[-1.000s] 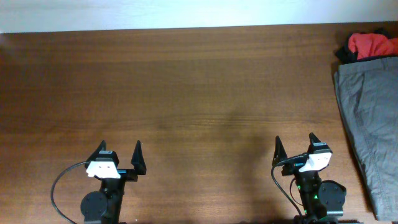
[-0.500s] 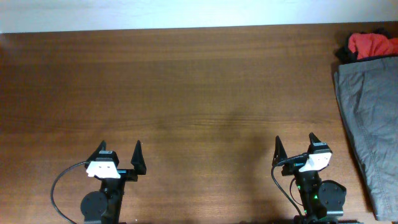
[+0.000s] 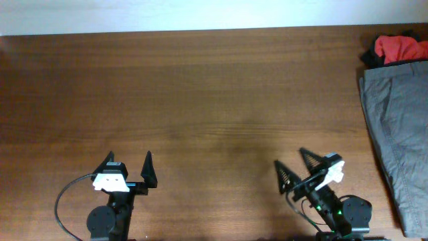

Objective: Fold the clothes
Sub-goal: 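Reach the right gripper to the grey shorts on the clothes pile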

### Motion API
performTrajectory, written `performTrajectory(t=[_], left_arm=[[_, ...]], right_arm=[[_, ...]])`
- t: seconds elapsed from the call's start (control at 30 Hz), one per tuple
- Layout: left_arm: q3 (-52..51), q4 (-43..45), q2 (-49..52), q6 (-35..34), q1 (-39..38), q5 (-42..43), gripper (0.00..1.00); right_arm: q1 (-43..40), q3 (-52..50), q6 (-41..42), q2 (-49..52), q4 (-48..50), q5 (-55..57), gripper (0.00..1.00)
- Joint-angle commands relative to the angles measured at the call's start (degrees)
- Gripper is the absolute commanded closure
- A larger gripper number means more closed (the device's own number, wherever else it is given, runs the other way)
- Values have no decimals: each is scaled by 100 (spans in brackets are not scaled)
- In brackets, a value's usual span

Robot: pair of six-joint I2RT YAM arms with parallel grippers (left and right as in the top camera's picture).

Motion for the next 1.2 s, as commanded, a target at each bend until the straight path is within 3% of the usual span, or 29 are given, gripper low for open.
performTrajectory(t=[0.0, 0.23, 0.47, 0.57, 0.83, 0.97, 1.17], left_arm=[[-44, 11, -48, 111, -24, -42, 1], [-44, 11, -48, 111, -24, -42, 1], [-44, 11, -48, 111, -24, -42, 1], [-44, 11, -50, 111, -24, -42, 1], [-44, 11, -48, 109, -24, -42, 1], [-44, 11, -48, 111, -24, -42, 1], [-44, 11, -48, 111, -24, -42, 1]], right_arm=[[-37, -52, 649, -59, -61, -1727, 2], [-37, -52, 647, -59, 22, -1812, 1], [-37, 179, 654, -59, 2039, -1921, 1], [-44, 634, 579, -13, 1971, -1436, 1], [-44, 2286, -691, 1082, 765, -380, 1], [-44, 3580, -1510, 2358, -378, 337, 1], [-44, 5676, -2251, 4586, -2455, 2736, 1]])
